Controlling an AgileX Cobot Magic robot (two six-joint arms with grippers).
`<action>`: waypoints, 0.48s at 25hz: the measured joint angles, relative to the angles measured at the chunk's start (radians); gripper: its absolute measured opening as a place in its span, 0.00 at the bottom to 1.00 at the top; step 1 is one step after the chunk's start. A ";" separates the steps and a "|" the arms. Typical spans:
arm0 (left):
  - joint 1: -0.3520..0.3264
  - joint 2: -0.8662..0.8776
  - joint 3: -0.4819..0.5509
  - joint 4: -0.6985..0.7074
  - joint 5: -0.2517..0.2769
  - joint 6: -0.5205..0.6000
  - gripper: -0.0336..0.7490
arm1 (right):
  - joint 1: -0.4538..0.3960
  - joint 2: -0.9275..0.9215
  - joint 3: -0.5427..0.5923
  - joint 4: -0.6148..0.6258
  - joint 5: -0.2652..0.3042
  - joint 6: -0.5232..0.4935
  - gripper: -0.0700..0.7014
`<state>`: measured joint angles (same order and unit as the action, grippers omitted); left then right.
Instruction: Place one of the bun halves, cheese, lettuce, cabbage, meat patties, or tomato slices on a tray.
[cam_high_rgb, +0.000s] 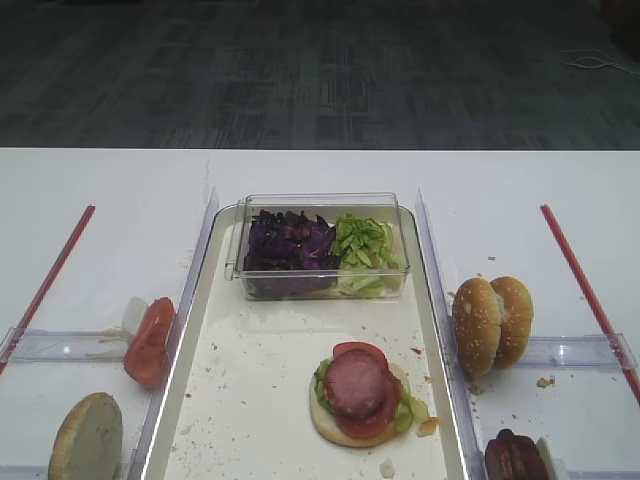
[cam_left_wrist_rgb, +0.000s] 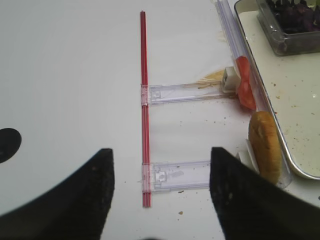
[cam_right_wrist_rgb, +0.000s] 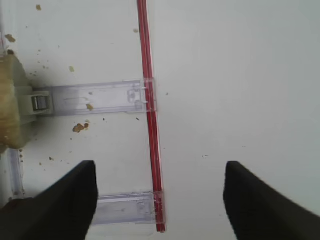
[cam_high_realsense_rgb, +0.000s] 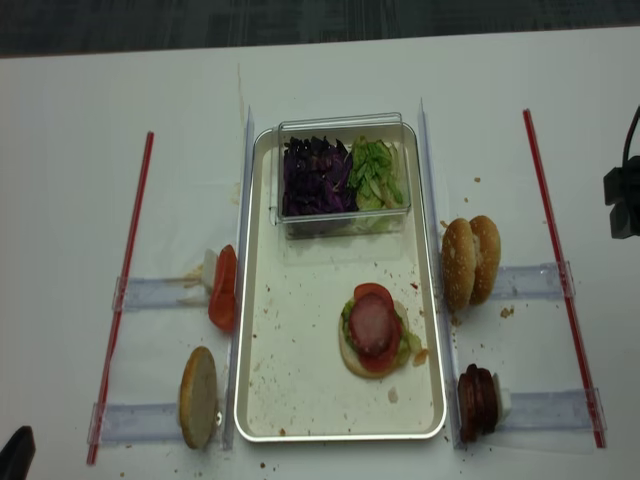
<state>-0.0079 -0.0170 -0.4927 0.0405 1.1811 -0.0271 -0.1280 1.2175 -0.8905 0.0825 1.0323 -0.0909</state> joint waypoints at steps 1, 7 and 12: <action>0.000 0.000 0.000 0.000 0.000 0.000 0.58 | 0.000 0.000 0.000 0.015 0.005 -0.011 0.82; 0.000 0.000 0.000 0.000 0.000 0.000 0.58 | 0.000 -0.001 0.000 0.061 0.037 -0.051 0.82; 0.000 0.000 0.000 0.000 0.000 0.000 0.58 | 0.000 -0.060 0.000 0.070 0.054 -0.064 0.82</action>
<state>-0.0079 -0.0170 -0.4927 0.0405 1.1811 -0.0271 -0.1280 1.1575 -0.8905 0.1530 1.0863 -0.1551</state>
